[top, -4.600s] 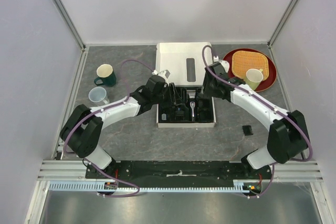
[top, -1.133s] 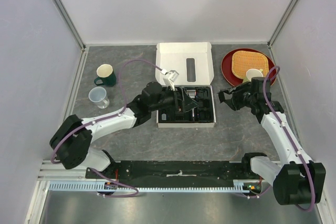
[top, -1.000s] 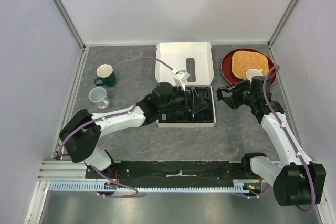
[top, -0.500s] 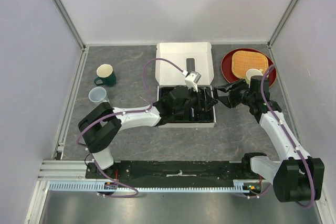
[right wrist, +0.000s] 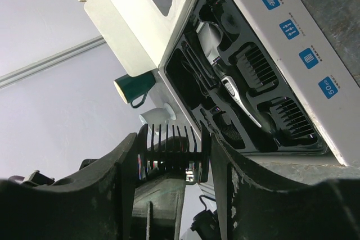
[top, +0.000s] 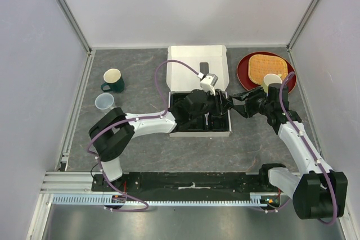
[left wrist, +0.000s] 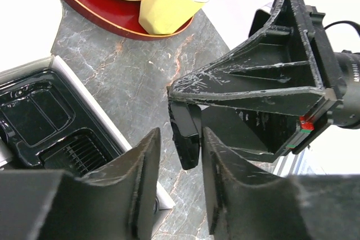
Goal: Sort the hair-cutting tools
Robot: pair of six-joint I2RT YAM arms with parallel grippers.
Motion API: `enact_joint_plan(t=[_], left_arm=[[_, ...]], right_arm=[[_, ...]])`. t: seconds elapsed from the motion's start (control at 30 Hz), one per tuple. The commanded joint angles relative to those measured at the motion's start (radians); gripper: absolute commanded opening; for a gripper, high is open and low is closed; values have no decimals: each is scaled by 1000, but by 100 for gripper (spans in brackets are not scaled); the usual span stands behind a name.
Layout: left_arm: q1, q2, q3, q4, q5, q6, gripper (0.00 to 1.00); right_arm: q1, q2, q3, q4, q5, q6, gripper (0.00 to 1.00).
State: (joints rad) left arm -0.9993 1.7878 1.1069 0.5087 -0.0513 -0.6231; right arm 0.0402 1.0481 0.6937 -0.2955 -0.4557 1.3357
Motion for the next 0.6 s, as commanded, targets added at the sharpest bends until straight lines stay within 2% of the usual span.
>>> enact_joint_plan(t=[0.0,0.17,0.27,0.33,0.37,0.4,0.47,0.5,0.57], left_arm=[[-5,12,33,17,-27,30,36],[-5,18,37,11,-30,34,24],[-5,18,44,-2,-38,39,9],[-5,19,56,-25,-45,42,2],[-4,19,60,-50,-51,43,2],[-4,16,71,-65,-51,43,2],[4,12,79,-108,-41,43,2],[8,12,87,-125,-27,42,2],[31,10,96,-157,39,40,2]], right_arm=[[3,-16,-7,30,0,20,33],[3,-14,-2,29,6,17,33],[3,-11,-3,30,6,14,34],[4,-10,-3,30,6,0,38],[4,-7,4,27,12,-44,43],[3,-5,10,24,28,-65,60],[1,0,33,-8,70,-126,73],[1,3,43,-16,78,-147,83],[0,4,62,-40,106,-184,95]])
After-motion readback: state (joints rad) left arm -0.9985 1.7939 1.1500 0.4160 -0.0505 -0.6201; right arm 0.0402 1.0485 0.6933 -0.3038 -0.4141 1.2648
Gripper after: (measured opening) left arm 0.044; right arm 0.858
